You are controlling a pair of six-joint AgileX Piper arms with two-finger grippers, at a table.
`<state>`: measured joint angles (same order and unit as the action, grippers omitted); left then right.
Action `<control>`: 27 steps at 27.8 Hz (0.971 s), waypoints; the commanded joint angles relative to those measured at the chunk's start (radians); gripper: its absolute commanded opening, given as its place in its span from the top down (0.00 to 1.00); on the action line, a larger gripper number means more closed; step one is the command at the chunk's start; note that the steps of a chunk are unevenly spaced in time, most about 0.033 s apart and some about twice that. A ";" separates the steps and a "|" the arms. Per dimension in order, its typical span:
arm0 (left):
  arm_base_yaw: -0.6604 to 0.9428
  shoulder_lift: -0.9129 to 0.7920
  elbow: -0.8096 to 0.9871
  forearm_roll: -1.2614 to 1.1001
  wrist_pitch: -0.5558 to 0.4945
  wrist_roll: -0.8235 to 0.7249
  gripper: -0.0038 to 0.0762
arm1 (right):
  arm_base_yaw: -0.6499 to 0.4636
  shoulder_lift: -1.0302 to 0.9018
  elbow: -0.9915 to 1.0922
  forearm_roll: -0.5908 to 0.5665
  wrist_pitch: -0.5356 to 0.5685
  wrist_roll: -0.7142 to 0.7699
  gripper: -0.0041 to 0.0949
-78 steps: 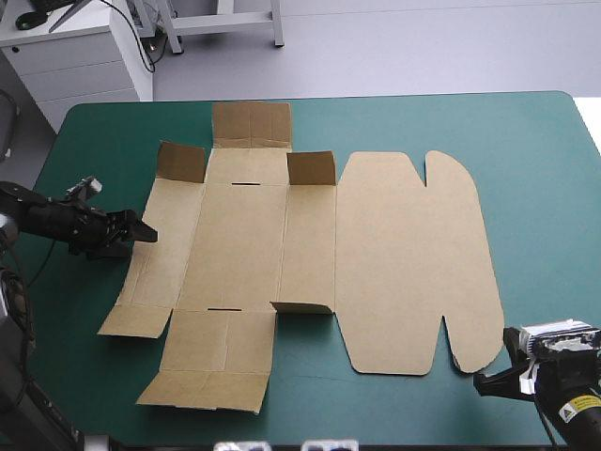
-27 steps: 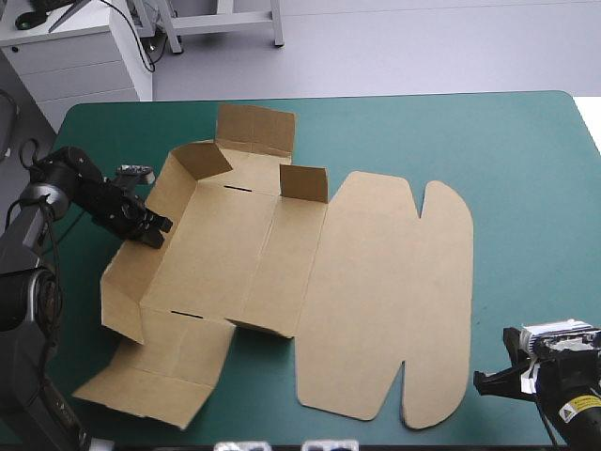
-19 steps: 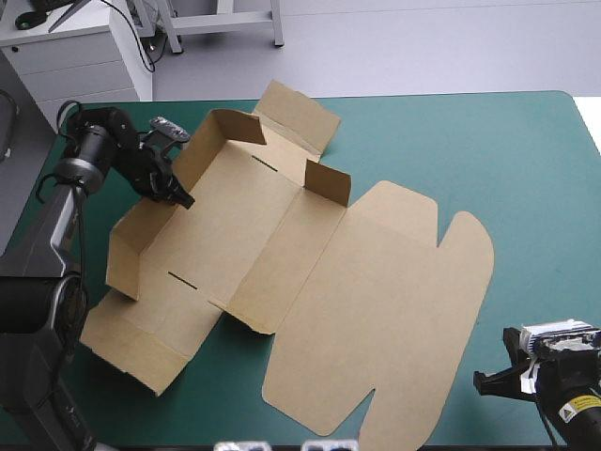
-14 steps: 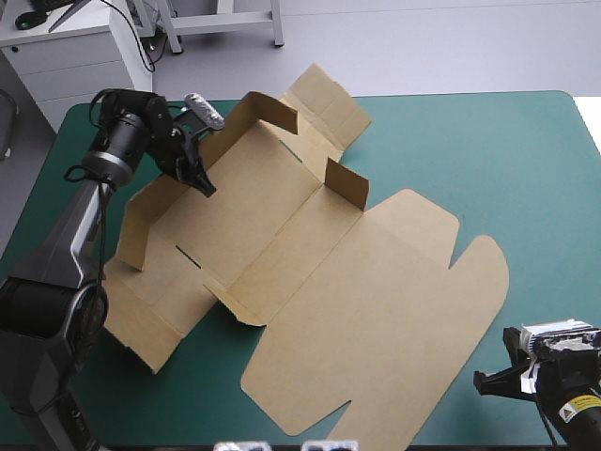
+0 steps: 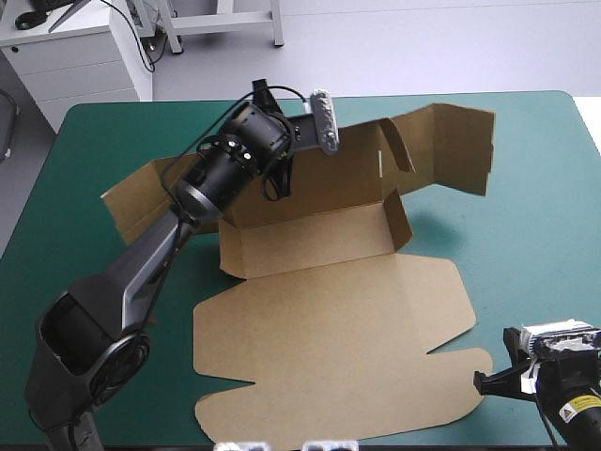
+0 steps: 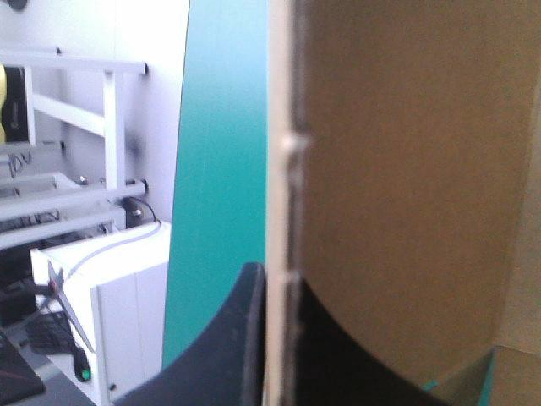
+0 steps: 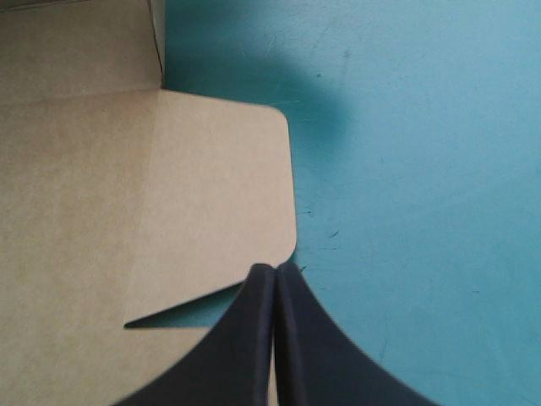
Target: Fold the box
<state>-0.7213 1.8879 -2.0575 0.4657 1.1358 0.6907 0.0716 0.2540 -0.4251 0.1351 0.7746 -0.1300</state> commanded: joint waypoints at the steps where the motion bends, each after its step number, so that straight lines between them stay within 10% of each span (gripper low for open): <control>1: -0.080 -0.061 -0.035 0.067 -0.072 -0.003 0.96 | -0.001 0.012 -0.028 -0.007 -0.075 -0.007 0.98; 15: -0.181 -0.041 -0.002 0.071 -0.113 -0.048 0.96 | -0.001 0.012 -0.032 -0.015 -0.099 -0.003 0.98; 27: -0.266 -0.039 0.253 0.486 -0.251 -0.425 0.96 | -0.001 0.110 -0.224 -0.085 -0.089 0.173 0.98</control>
<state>-0.9579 1.9065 -1.8174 0.8288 0.9287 0.3454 0.0716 0.3102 -0.5885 0.0678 0.7493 0.0000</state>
